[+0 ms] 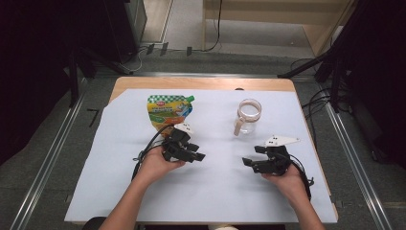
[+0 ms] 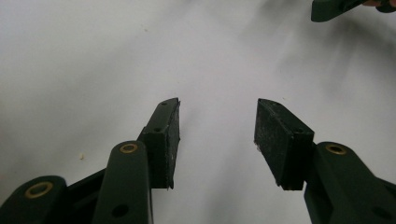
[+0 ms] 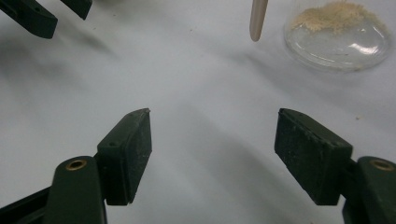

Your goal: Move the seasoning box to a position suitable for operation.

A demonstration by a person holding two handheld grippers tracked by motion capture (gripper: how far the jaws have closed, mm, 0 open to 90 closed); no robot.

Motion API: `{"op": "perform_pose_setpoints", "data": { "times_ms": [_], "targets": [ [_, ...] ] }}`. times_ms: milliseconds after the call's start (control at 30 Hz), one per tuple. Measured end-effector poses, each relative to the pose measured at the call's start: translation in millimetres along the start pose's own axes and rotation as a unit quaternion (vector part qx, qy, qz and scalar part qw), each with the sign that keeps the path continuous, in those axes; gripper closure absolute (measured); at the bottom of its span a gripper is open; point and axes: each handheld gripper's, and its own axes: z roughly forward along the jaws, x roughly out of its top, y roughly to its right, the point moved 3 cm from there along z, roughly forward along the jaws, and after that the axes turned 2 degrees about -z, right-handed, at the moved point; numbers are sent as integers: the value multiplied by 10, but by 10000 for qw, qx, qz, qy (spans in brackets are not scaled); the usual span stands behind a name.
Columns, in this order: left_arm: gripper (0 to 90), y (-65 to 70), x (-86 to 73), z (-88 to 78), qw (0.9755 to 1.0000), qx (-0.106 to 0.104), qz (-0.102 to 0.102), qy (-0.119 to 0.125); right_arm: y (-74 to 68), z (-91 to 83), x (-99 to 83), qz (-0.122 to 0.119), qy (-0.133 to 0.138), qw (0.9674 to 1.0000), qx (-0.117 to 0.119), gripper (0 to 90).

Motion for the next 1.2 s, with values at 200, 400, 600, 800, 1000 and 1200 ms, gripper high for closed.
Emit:
{"op": "perform_pose_setpoints", "data": {
  "times_ms": [200,400,600,800,1000,1200],
  "targets": [
    [478,47,-15,1,9999,-50,83,50,1,2,-4,-80,-22,10000,19,320],
    [433,54,-25,-17,9997,-93,174,158,10,-23,22,-85,118,9999,-36,341],
    [414,38,-31,-31,9997,-129,133,187,9,-2,16,-106,84,9999,-21,352],
    [378,32,-19,-68,9993,-107,114,347,7,-22,24,-166,125,9998,-74,364],
    [358,14,-20,-101,9989,-123,160,432,27,-26,42,-70,113,9999,-80,385],
    [369,-6,-7,-136,9982,-327,39,509,28,-27,50,-99,130,9998,-72,396]
  ]
}}
